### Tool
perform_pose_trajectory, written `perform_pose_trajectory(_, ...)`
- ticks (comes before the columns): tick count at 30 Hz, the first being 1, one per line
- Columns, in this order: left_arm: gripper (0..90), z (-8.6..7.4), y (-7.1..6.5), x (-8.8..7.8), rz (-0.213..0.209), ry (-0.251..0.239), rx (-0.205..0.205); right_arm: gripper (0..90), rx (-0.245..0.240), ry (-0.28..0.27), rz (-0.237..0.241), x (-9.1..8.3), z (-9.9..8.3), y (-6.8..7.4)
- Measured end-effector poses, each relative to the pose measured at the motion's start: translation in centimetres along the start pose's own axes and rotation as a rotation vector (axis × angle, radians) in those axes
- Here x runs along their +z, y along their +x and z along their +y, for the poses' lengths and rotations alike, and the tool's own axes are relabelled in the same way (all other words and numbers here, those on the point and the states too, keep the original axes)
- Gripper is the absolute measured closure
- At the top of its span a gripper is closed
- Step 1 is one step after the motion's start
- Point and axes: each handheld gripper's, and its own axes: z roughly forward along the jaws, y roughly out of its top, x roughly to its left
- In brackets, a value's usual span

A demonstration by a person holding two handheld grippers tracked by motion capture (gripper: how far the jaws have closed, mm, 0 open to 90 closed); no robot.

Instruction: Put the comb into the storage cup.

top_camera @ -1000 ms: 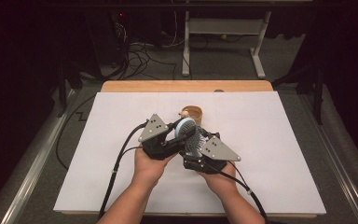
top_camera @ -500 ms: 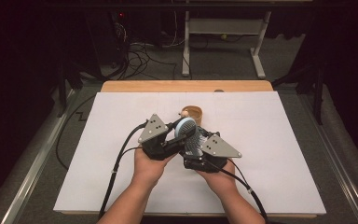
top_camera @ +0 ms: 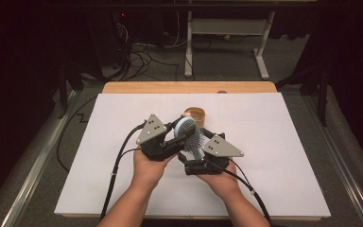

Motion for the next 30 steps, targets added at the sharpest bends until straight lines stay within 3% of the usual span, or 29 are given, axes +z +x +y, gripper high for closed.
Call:
perform_pose_trajectory(18,57.7,-0.2,1.1,-0.9,0.045,-0.006,0.014,0.0,0.008,0.026,0.008,-0.8,-0.6,-0.2)
perform_pose_trajectory(30,57.7,-0.5,2.1,-1.9,0.081,-0.016,0.010,0.0,0.012,0.054,-0.009,-2.3,-2.0,-1.6)
